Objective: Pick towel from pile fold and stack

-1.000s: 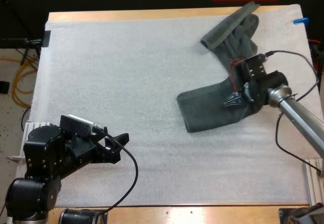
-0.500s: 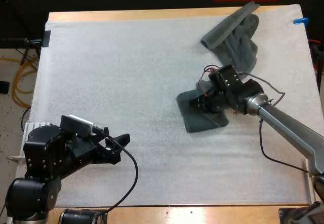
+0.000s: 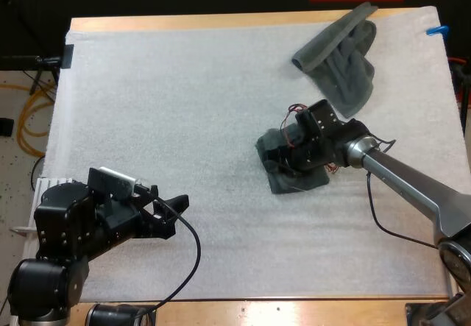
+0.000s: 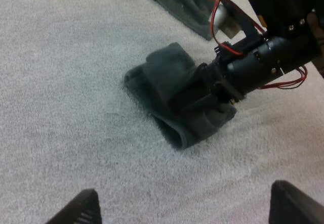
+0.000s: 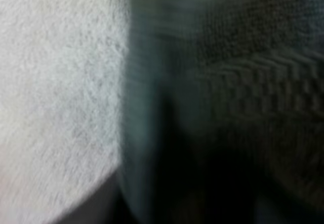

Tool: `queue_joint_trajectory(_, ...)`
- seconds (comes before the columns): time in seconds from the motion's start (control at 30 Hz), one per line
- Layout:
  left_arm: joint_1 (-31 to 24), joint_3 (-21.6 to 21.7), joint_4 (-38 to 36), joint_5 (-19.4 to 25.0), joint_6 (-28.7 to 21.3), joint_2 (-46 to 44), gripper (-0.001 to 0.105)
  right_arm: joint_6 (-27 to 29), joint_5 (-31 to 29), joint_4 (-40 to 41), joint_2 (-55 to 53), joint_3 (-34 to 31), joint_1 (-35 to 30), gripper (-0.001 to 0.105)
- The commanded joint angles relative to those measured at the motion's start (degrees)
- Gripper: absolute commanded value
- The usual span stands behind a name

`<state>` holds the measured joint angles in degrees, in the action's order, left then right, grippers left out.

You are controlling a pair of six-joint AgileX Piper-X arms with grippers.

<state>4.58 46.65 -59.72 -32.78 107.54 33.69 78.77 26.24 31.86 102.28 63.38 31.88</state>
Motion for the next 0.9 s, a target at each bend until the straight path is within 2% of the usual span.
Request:
queue_joint_trajectory(0.0,-0.1,0.3,0.4,-0.5,0.6,-0.1,0.066,1.9,2.9,-0.2,-1.1,0.4,0.0,0.078)
queue_joint_trajectory(0.03,-0.1,0.3,0.4,-0.5,0.6,-0.1,0.066,3.9,5.0,0.1,-1.6,0.7,0.0,0.086)
queue_joint_trajectory(0.07,-0.1,0.3,0.4,-0.5,0.6,-0.1,0.066,5.3,5.4,0.5,-2.4,1.0,0.0,0.088)
queue_joint_trajectory(0.33,-0.1,0.3,0.4,-0.5,0.6,-0.1,0.066,6.2,2.7,0.6,-10.0,1.1,0.3,0.087)
queue_joint_trajectory(0.6,-0.1,-1.7,0.4,-0.4,0.6,-0.1,0.066,4.6,3.5,1.5,-10.0,1.1,0.3,0.087)
queue_joint_trajectory(0.7,-0.1,-2.3,0.4,-0.4,0.6,-0.1,0.066,5.7,3.1,3.0,-11.5,1.1,0.3,0.087)
queue_joint_trajectory(0.87,-0.1,-2.3,1.5,-0.4,0.8,0.4,0.066,10.6,-1.6,7.9,-17.7,1.1,0.3,0.087)
